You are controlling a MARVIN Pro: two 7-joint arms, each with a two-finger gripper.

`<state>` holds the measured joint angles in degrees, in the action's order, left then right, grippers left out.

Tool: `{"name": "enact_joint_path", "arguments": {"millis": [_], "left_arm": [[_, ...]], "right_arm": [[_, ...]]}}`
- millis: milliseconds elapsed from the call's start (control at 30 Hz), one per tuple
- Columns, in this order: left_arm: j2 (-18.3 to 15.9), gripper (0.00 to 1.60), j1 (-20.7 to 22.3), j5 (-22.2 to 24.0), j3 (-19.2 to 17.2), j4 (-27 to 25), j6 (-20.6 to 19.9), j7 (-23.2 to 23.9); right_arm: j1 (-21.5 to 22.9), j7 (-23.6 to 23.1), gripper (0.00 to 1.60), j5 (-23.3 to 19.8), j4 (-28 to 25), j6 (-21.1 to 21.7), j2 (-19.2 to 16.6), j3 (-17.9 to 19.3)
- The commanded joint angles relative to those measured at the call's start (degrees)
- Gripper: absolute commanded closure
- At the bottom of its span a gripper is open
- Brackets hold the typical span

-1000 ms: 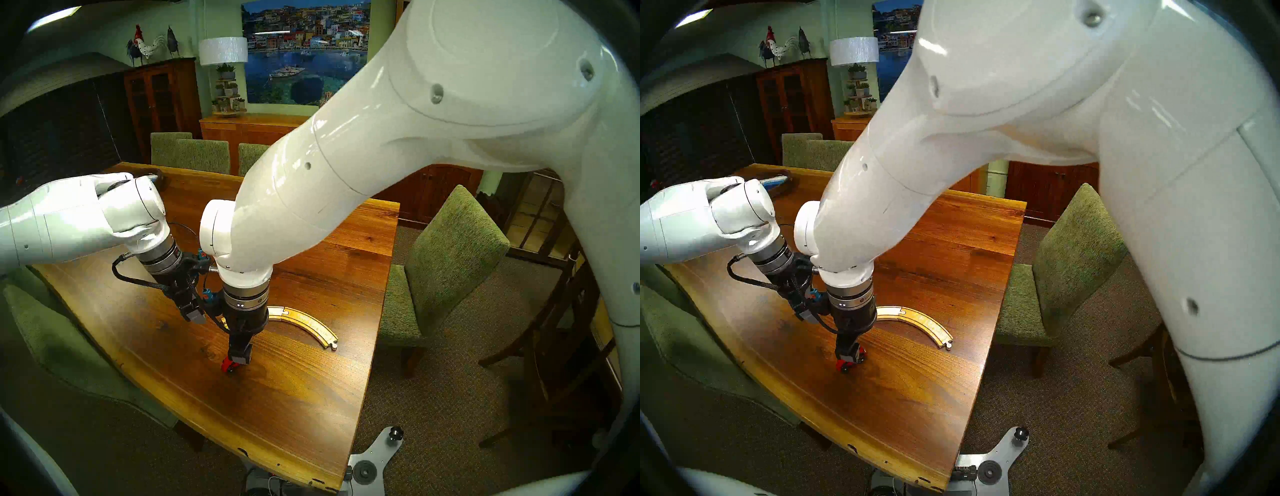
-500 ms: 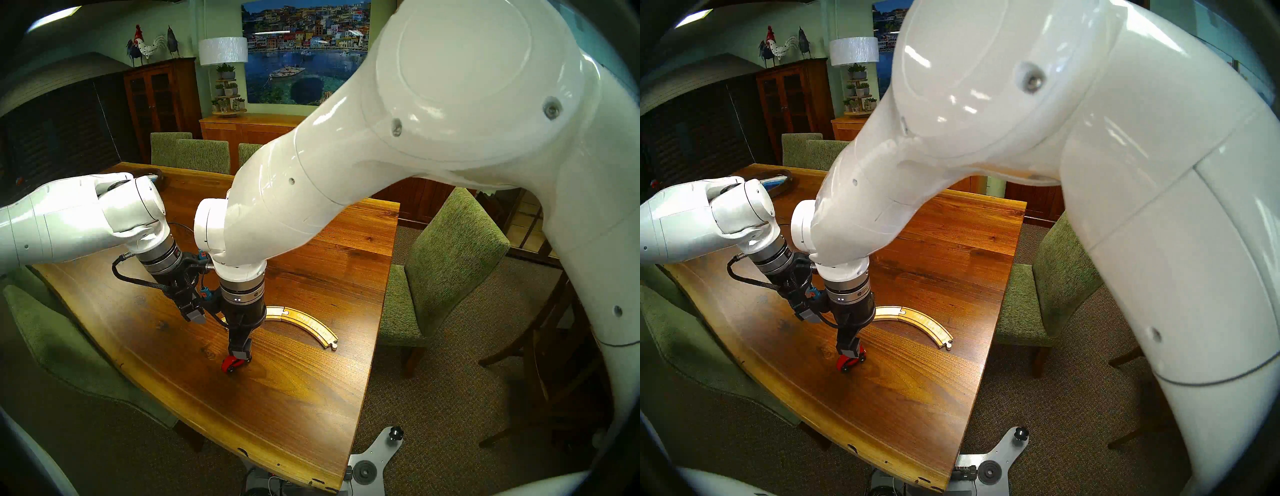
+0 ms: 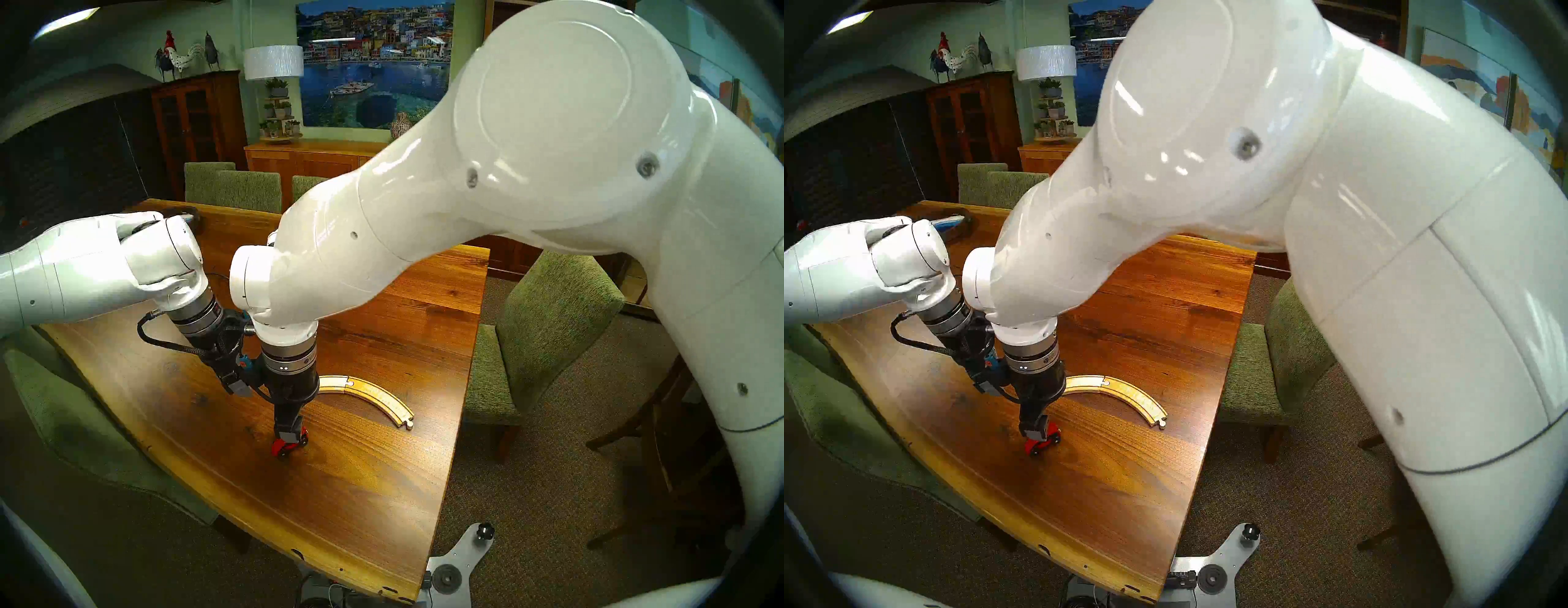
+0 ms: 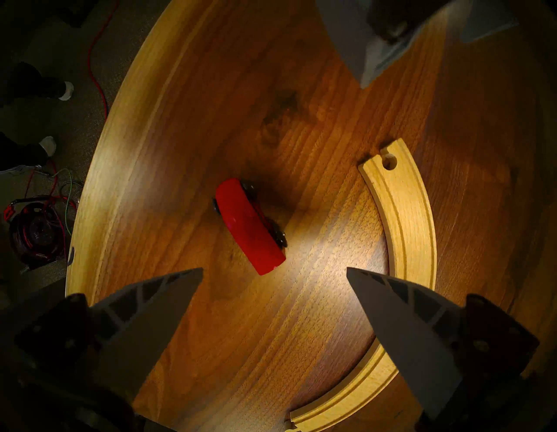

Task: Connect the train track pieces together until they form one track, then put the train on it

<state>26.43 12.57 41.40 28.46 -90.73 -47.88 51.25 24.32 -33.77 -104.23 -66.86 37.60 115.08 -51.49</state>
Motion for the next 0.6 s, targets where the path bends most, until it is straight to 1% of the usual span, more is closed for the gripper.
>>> {"name": "enact_joint_path", "arguments": {"millis": [0, 567], "left_arm": [[-0.13, 0.0, 1.72, 0.11, -1.36, -0.14, -0.07, -0.12], [-0.13, 0.0, 1.72, 0.11, -1.37, -0.13, -0.07, -0.11]], "right_arm": [[0.05, -0.06, 0.0, 1.99, 0.69, 1.11, -0.08, 1.62], [-1.54, 1.69, 0.0, 3.96, -0.46, 1.36, -0.08, 3.6]]}}
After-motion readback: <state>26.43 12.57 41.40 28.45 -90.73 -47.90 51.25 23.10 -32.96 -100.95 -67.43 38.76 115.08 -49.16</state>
